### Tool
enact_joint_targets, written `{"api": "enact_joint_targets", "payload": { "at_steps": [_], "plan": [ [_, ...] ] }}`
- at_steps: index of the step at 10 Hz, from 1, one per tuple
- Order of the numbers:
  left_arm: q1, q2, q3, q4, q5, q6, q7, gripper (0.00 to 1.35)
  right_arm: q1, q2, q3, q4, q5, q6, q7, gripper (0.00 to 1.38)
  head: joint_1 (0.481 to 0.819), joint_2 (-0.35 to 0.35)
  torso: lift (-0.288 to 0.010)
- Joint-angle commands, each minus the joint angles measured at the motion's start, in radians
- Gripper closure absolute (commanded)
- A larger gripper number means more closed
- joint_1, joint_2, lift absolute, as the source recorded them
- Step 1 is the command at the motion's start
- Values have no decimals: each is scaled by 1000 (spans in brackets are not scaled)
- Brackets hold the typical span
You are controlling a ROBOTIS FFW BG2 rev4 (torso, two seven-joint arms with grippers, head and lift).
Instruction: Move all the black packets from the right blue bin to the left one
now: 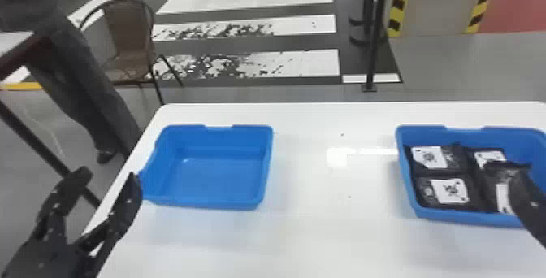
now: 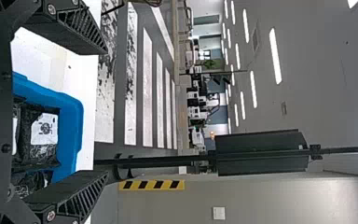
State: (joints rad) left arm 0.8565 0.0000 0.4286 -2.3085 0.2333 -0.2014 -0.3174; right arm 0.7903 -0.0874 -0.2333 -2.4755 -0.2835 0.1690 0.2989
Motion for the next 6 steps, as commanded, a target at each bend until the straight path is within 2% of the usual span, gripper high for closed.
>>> {"api": "enact_joint_targets", "payload": {
  "at_steps": [1,6],
  "plan": [
    [2,-3,0,-2,0,0,0,441,0,0,0,0,0,-2,-1,107,695,177,-140],
    [0,-3,-4,-2,2,7,0,441,-7,0,0,10,-2,0,-1,107,695,175,-140]
  ]
}}
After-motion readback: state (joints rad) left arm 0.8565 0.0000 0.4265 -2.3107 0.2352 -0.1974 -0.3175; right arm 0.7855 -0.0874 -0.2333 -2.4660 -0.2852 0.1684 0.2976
